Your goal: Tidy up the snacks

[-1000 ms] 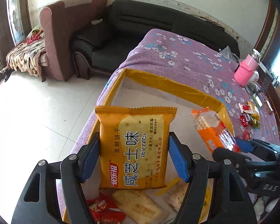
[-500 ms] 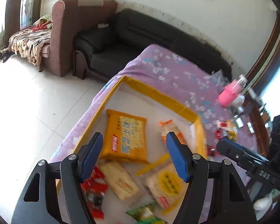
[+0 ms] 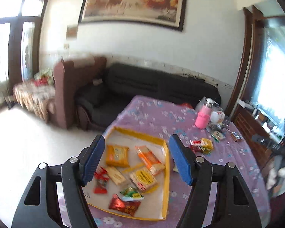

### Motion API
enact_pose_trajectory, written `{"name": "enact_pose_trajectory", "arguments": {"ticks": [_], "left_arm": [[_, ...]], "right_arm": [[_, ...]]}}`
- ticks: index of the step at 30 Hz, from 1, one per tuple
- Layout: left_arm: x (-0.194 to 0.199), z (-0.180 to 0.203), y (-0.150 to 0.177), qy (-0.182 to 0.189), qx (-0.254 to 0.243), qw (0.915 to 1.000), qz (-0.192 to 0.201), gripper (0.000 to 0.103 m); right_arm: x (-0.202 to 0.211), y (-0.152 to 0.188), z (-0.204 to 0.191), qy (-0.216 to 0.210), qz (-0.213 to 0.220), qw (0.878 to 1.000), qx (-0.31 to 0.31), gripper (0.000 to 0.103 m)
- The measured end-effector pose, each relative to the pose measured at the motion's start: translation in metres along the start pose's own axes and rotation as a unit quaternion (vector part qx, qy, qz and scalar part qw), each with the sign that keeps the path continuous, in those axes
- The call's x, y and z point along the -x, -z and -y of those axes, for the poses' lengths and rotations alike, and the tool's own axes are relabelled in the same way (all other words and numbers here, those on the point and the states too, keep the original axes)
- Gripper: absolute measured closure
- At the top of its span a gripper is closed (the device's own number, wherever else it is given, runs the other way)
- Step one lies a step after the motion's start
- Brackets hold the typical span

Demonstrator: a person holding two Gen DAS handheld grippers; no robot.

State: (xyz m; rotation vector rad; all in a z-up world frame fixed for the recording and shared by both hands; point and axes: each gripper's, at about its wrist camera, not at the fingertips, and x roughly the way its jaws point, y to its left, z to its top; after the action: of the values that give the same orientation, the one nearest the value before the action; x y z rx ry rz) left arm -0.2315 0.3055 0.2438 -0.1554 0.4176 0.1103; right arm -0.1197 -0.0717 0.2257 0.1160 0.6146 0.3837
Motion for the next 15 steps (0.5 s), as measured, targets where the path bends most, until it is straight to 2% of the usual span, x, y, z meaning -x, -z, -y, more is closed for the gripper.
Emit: {"name": "enact_pose_trajectory", "arguments": {"ticks": [2,5,8,9,11,13,14,15], "left_arm": [[0.029,0.014,-0.016,-0.042,-0.041,0.9976,0.037,0.033],[0.073,0.024,-0.047,-0.093,-0.072,0.9893,0.086,0.032],[0.113,0.024,-0.087,-0.151,-0.085,0.976,0.132,0.031],[0.127,0.024,-0.101,-0.177,-0.087,0.9687,0.151,0.029],[0.155,0.022,-0.128,-0.241,-0.096,0.9458,0.196,0.027],[0.184,0.022,-0.151,-0.3,-0.104,0.913,0.256,0.02],[0.197,0.021,-0.159,-0.313,-0.108,0.9013,0.28,0.01],[0.208,0.019,-0.168,-0.313,-0.109,0.8957,0.297,0.002]], "right_arm": [[0.045,-0.017,0.019,0.011,0.033,0.999,-0.016,0.037],[0.108,-0.047,0.028,0.041,0.08,0.996,-0.007,0.037],[0.17,-0.081,0.018,0.113,0.133,0.984,0.028,0.037],[0.191,-0.092,0.015,0.139,0.15,0.978,0.036,0.037],[0.234,-0.114,0.011,0.177,0.184,0.966,0.042,0.037],[0.268,-0.133,0.009,0.198,0.206,0.957,0.04,0.037],[0.286,-0.14,0.008,0.213,0.219,0.951,0.039,0.037],[0.303,-0.149,0.008,0.23,0.233,0.944,0.036,0.036]]}}
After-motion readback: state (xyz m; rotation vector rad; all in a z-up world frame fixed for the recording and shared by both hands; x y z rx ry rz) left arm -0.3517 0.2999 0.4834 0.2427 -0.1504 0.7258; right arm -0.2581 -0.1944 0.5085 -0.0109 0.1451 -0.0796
